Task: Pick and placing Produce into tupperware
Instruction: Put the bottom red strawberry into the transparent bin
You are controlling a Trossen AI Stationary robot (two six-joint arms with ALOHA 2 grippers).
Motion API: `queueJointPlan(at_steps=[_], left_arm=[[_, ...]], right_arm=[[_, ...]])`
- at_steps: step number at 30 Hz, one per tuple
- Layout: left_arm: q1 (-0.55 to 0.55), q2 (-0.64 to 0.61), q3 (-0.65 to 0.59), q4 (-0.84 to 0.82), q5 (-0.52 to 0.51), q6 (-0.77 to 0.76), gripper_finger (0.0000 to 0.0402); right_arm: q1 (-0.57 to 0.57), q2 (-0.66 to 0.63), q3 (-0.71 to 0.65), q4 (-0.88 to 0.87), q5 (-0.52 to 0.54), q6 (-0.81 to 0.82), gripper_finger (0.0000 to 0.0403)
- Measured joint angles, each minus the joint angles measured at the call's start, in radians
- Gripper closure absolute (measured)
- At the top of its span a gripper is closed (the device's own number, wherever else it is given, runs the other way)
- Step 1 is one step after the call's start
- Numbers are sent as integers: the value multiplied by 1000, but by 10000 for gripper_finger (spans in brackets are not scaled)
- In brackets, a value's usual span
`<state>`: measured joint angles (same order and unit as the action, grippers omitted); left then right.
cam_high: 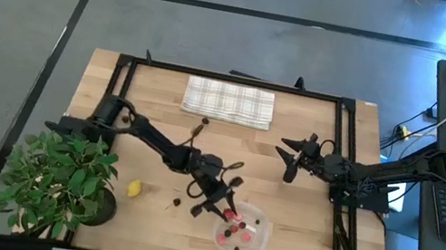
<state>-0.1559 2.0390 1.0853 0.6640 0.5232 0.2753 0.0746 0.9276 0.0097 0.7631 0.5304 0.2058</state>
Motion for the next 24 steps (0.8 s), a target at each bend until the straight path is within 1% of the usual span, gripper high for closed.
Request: queueJointPlan(at_steps=[8, 16, 24], left_arm=[[-29, 76, 77, 5, 0, 23, 266], [-28, 84, 81, 0, 0, 16, 266], [-29, 96, 82, -32, -6, -1, 266]], right_arm=[[0, 0, 0, -2, -9, 2, 221], [0, 0, 0, -57, -10, 40, 221], [0, 0, 0, -60, -11, 51, 221]])
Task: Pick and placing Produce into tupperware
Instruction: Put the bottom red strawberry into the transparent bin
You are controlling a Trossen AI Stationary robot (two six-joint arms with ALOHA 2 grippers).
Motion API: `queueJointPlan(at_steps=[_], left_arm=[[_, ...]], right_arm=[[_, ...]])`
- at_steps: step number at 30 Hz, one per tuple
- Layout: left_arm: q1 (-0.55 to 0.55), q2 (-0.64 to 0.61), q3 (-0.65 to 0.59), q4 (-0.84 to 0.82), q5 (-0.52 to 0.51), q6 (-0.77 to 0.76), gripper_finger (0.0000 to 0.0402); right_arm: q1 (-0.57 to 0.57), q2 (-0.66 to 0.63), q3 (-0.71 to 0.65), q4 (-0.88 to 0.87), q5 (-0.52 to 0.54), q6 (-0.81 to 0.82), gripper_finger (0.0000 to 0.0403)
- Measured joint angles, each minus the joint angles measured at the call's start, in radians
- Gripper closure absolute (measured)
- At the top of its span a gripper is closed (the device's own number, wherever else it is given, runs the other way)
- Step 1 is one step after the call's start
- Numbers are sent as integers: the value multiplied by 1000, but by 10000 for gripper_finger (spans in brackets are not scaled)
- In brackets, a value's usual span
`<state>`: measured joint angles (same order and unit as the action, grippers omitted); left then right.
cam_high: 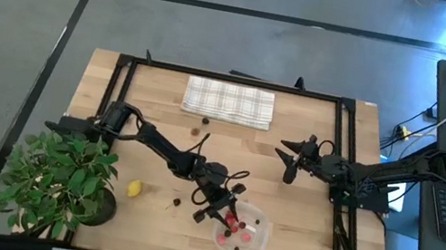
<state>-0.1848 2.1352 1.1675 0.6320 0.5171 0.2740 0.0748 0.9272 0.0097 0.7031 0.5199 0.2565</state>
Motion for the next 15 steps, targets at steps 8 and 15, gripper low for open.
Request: queueJointPlan(at_steps=[8, 15], left_arm=[[3, -1, 0, -32, -18, -10, 266], [3, -1, 0, -30, -18, -10, 266]], right_arm=[[0, 0, 0, 1, 0, -2, 221], [0, 0, 0, 1, 0, -3, 221]])
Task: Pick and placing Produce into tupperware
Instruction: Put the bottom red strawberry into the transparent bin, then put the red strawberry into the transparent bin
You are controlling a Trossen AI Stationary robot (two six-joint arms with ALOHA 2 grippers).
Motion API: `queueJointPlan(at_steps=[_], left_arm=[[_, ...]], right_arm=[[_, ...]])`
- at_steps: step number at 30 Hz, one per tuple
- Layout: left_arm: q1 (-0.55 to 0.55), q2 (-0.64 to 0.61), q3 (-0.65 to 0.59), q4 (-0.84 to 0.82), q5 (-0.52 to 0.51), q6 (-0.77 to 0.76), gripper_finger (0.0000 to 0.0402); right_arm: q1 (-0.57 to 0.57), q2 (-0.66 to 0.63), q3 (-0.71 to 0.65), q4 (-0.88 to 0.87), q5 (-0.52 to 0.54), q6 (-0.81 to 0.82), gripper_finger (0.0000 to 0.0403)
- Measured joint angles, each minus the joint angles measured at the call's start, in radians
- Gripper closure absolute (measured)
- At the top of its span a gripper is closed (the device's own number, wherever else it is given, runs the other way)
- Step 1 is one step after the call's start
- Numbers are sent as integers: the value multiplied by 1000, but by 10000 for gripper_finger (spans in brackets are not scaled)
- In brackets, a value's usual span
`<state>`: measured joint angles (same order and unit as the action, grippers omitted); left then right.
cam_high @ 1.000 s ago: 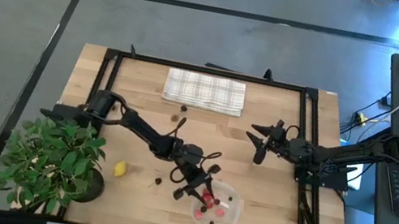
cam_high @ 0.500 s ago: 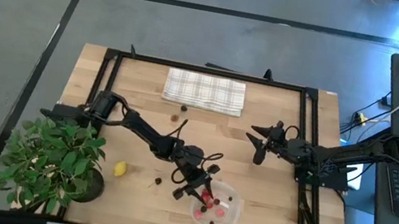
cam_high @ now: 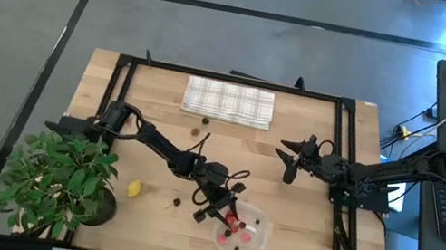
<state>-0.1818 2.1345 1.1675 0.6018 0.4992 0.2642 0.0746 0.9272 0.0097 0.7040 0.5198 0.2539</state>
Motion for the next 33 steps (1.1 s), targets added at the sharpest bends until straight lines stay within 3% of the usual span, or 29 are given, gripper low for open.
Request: queueJointPlan(at_steps=[21, 33], left_arm=[[0, 0, -1, 5, -15, 1, 265], [0, 0, -1, 5, -15, 1, 215]], right_arm=[[0, 0, 0, 0, 0, 0, 221], [0, 0, 0, 0, 0, 0, 221]])
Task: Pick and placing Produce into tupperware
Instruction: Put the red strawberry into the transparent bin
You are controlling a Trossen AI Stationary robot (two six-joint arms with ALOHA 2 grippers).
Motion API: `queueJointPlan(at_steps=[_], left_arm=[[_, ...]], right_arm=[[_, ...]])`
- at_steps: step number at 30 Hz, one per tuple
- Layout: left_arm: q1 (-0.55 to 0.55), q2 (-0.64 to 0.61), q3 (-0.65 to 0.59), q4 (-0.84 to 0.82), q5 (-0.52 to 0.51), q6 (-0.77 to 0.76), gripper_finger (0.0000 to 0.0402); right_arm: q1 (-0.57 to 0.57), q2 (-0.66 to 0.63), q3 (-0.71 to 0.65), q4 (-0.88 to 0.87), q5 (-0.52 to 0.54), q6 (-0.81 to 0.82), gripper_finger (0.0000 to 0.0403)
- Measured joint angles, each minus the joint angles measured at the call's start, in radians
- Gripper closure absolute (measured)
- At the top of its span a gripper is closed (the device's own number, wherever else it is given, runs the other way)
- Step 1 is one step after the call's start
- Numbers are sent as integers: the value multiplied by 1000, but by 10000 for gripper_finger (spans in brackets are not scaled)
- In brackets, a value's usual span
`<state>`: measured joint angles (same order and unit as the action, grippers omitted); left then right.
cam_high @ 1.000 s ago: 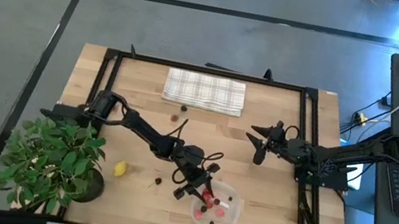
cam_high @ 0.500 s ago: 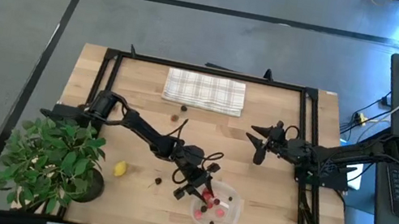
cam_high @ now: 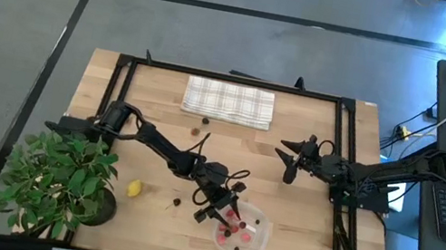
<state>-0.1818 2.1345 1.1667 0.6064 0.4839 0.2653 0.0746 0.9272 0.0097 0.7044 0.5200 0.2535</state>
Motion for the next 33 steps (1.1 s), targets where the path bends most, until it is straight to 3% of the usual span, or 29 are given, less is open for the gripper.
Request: queueJointPlan(at_steps=[10, 23, 27, 33], left_arm=[[29, -40, -1, -53, 9, -64, 213], [239, -371, -10, -619, 57, 41, 213], [326, -486, -73, -762, 39, 58, 213], [441, -621, -232, -850, -11, 42, 213]], right_arm=[[0, 0, 0, 0, 0, 0, 221], [0, 0, 0, -20, 0, 5, 221], [0, 0, -1, -46, 0, 30, 221], [0, 0, -1, -51, 0, 28, 221]])
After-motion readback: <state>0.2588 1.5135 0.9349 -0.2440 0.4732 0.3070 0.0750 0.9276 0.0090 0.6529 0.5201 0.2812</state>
